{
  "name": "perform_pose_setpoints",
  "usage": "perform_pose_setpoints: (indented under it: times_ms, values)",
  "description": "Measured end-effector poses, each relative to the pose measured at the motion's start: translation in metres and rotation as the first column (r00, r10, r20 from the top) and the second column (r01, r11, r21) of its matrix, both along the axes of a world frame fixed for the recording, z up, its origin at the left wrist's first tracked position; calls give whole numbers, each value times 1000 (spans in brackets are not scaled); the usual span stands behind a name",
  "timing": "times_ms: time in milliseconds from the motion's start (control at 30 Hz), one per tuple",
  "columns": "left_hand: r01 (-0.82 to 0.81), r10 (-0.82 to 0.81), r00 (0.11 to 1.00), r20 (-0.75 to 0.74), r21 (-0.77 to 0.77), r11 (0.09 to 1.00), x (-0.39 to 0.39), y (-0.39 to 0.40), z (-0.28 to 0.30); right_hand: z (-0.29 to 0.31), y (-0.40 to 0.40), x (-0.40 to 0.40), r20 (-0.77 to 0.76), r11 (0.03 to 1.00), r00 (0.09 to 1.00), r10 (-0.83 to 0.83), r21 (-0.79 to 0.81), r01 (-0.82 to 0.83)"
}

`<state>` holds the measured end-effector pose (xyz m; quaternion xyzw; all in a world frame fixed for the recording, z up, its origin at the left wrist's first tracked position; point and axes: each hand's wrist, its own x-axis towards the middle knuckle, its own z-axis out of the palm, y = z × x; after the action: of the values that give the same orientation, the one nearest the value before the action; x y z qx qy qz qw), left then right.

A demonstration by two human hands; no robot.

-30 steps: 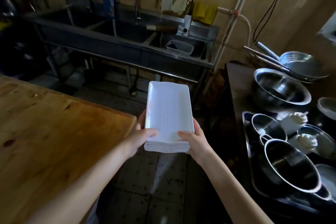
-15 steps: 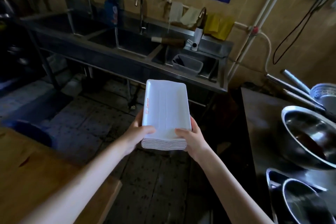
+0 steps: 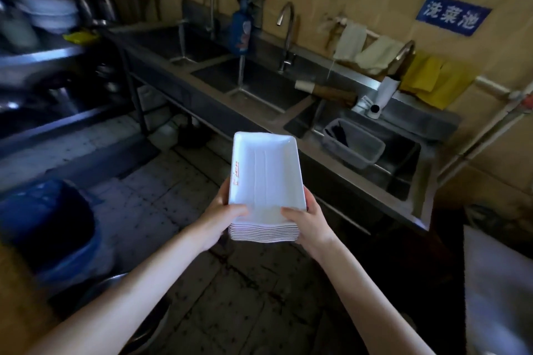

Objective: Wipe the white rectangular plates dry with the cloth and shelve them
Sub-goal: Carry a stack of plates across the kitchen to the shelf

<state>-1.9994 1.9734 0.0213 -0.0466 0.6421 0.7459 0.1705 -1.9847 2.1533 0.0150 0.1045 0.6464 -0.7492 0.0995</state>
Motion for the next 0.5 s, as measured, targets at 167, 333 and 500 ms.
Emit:
perform_pose_setpoints:
  times_ms: [167,333,500]
  values:
    - [-130,130,991,-21,-8,991,-47,14,0,3,17,-73,-5,987,987,161,-15,-161]
    - [-195,194,981,-18,-33,980,-74,7,-3,1,13,-123,17,966,966,257,-40,-256]
    - [-283,281,959,-36,-52,958,-105,-19,-3,-8,-19,-184,44,917,916,399,-23,-398]
